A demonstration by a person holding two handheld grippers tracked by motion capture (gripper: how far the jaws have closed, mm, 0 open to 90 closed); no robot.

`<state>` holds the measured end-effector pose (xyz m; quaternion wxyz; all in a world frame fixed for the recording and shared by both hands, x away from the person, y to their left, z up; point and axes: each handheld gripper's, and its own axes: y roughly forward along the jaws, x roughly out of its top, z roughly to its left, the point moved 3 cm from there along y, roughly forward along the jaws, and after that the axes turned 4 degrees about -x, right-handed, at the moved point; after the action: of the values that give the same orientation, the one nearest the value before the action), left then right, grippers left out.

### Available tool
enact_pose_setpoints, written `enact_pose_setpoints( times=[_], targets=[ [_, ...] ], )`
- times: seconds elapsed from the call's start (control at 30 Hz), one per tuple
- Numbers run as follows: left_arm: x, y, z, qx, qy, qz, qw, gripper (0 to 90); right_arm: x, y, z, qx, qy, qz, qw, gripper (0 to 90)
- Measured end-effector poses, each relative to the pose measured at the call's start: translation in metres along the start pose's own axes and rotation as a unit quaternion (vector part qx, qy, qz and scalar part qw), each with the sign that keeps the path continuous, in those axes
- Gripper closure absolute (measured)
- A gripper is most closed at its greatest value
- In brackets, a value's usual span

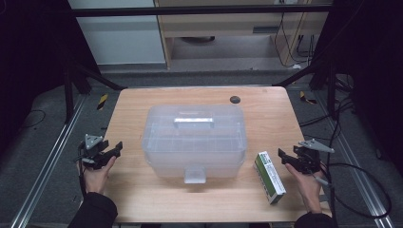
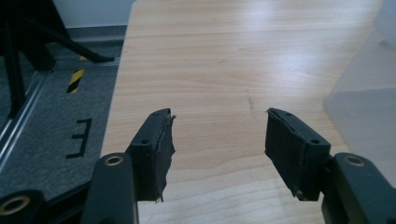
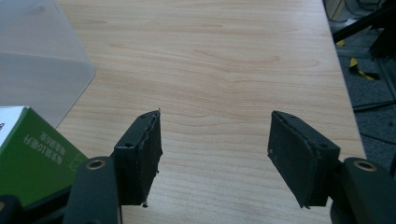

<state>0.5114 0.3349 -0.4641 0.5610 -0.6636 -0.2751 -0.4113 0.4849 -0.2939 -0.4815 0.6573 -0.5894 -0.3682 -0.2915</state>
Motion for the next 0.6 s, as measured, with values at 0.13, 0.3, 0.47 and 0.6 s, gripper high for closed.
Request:
enact_pose_setpoints(
  times=[0.13, 0.3, 0.47, 0.6],
  targets=[
    [0.009, -0.005, -0.009, -0.004, 0.007, -0.015, 0.9999, 35.9, -0.004, -0.005, 0.002, 0.001, -0.009, -0.006, 0.9999, 33.0],
    [0.021, -0.011, -0.011, -0.013, 0.014, -0.015, 0.9997, 32.6, -0.003, -0.003, 0.004, -0.002, -0.032, -0.007, 0.9995, 32.0],
    [0.029, -0.017, -0.004, -0.028, 0.005, -0.015, 0.9995, 31.6, -0.004, 0.000, 0.006, 0.005, -0.042, -0.005, 0.9991, 31.3],
    [0.037, -0.020, -0.003, -0.037, 0.012, -0.009, 0.9992, 31.2, -0.003, -0.001, 0.008, 0.011, -0.039, -0.002, 0.9992, 29.5]
  ],
)
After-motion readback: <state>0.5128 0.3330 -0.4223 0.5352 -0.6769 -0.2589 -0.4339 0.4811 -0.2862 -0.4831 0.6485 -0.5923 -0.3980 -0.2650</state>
